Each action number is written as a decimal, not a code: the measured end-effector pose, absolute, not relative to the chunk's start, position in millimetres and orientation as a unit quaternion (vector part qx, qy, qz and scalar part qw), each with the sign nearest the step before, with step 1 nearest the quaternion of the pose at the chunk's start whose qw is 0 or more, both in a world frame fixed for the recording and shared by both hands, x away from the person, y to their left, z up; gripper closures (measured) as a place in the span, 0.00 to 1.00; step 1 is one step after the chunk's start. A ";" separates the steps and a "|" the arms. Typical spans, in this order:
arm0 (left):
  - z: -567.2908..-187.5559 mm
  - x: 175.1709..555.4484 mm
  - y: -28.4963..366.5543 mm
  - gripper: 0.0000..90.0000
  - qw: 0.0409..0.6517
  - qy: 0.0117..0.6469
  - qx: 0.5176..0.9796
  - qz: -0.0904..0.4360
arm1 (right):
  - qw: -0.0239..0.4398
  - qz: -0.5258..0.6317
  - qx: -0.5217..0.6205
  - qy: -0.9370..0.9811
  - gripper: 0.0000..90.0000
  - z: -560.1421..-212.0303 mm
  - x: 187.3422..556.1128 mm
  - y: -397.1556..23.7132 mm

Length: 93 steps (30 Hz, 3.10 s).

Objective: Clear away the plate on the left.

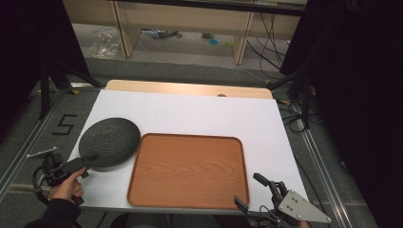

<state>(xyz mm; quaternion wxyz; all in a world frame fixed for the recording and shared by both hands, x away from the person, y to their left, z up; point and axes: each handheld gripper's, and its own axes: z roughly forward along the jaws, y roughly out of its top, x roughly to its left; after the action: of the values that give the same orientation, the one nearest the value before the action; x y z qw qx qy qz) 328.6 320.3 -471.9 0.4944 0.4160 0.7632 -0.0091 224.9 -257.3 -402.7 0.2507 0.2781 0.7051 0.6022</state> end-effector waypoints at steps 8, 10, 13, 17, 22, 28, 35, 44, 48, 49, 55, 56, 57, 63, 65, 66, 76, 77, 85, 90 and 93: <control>-476.2 330.6 323.3 0.29 0.492 0.770 0.407 -0.023 | 0.249 0.603 0.278 0.705 0.17 -403.0 225.2 -257.2; -478.0 330.6 324.6 0.29 0.490 0.772 0.403 -0.031 | 0.250 0.603 0.278 0.704 0.17 -402.9 225.2 -257.4; -480.5 330.8 325.3 0.30 0.495 0.776 0.389 -0.043 | 0.244 0.603 0.277 0.707 0.17 -402.8 225.1 -257.3; -483.1 331.2 326.4 0.30 0.493 0.777 0.388 -0.052 | 0.248 0.605 0.276 0.705 0.17 -403.1 225.3 -257.0; -484.4 333.1 327.0 0.31 0.487 0.782 0.385 -0.054 | 0.249 0.601 0.278 0.707 0.17 -402.9 224.8 -257.3; -489.0 337.1 325.4 0.31 0.484 0.785 0.381 -0.067 | 0.245 0.606 0.273 0.705 0.17 -403.4 225.7 -256.6; -492.4 342.4 327.3 0.32 0.484 0.790 0.369 -0.068 | 0.243 0.600 0.273 0.712 0.17 -403.1 225.3 -257.2; -496.6 347.1 325.6 0.33 0.494 0.790 0.354 -0.084 | 0.247 0.598 0.275 0.711 0.17 -402.8 224.6 -257.0; -499.4 348.9 326.3 0.34 0.500 0.790 0.341 -0.094 | 0.244 0.598 0.273 0.713 0.17 -402.6 224.6 -257.2; -500.0 349.5 326.1 0.34 0.502 0.791 0.336 -0.096 | 0.247 0.598 0.274 0.711 0.17 -402.8 224.6 -257.0; -504.8 353.3 325.6 0.35 0.510 0.791 0.320 -0.105 | 0.251 0.600 0.270 0.710 0.17 -403.0 225.2 -256.5; -505.2 354.9 324.5 0.35 0.506 0.795 0.319 -0.102 | 0.252 0.600 0.269 0.710 0.17 -403.1 225.4 -256.4; -505.8 356.2 324.1 0.35 0.505 0.797 0.316 -0.101 | 0.252 0.600 0.269 0.710 0.17 -403.1 225.4 -256.4; -509.1 356.3 323.9 0.36 0.520 0.796 0.294 -0.104 | 0.250 0.597 0.268 0.714 0.17 -402.8 225.4 -256.7; -509.8 355.9 324.4 0.43 0.510 0.804 0.288 -0.101 | 0.250 0.600 0.268 0.711 0.17 -403.1 225.6 -256.1; -511.1 355.3 325.0 0.47 0.512 0.804 0.284 -0.100 | 0.250 0.600 0.267 0.711 0.17 -403.0 225.5 -256.0; -506.2 352.2 328.5 0.87 0.519 0.806 0.277 -0.058 | 0.252 0.602 0.269 0.708 0.17 -402.8 225.5 -256.1; -503.9 352.2 328.4 0.89 0.522 0.804 0.279 -0.054 | 0.239 0.597 0.273 0.715 0.17 -402.2 223.8 -256.3; -500.0 351.2 335.8 0.92 0.531 0.805 0.261 -0.044 | 0.249 0.599 0.268 0.712 0.17 -402.4 225.2 -257.0; -496.2 352.0 338.7 0.95 0.539 0.799 0.267 -0.027 | 0.242 0.599 0.266 0.715 0.17 -402.4 224.6 -256.1; -494.2 353.0 338.4 0.95 0.537 0.799 0.269 -0.022 | 0.241 0.598 0.268 0.716 0.17 -402.2 224.5 -256.5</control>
<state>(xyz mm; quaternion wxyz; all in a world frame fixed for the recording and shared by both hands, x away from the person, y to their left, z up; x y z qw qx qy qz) 353.0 338.4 -494.2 0.5372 0.2685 0.7992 -0.0224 224.5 -256.5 -402.2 0.2411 0.2678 0.7157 0.5982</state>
